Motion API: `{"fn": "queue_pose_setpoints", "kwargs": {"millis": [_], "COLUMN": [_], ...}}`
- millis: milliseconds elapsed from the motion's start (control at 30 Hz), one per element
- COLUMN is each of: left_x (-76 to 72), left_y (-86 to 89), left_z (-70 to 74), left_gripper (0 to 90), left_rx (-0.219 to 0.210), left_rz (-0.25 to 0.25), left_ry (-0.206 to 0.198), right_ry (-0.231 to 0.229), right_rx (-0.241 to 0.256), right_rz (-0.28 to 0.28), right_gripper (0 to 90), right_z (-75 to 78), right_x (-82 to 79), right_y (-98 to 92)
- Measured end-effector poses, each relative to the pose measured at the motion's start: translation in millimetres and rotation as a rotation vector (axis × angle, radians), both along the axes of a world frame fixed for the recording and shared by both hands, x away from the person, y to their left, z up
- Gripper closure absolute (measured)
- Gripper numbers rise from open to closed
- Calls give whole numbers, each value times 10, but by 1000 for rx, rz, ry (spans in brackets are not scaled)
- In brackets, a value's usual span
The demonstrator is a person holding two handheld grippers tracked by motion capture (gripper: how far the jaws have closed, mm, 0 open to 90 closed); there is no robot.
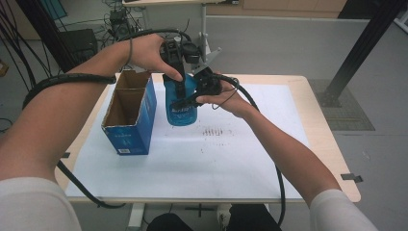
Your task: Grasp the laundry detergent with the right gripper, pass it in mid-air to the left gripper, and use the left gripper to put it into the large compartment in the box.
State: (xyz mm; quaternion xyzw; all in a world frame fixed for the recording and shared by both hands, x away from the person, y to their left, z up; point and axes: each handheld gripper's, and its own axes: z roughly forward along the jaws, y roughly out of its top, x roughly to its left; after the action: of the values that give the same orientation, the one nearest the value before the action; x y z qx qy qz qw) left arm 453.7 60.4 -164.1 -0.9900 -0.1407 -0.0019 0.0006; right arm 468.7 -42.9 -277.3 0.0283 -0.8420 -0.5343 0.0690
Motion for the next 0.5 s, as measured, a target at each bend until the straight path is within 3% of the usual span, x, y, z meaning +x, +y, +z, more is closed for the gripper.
{"fn": "queue_pose_setpoints", "kwargs": {"millis": [500], "left_x": [5], "left_y": [-2], "left_z": [20], "left_gripper": [374], "left_rx": [5], "left_rz": [4], "left_ry": [-6], "right_ry": [-8], "right_rx": [0], "right_rz": [-8], "right_gripper": [381], "right_z": [-22], "right_x": [16], "right_y": [-7]}}
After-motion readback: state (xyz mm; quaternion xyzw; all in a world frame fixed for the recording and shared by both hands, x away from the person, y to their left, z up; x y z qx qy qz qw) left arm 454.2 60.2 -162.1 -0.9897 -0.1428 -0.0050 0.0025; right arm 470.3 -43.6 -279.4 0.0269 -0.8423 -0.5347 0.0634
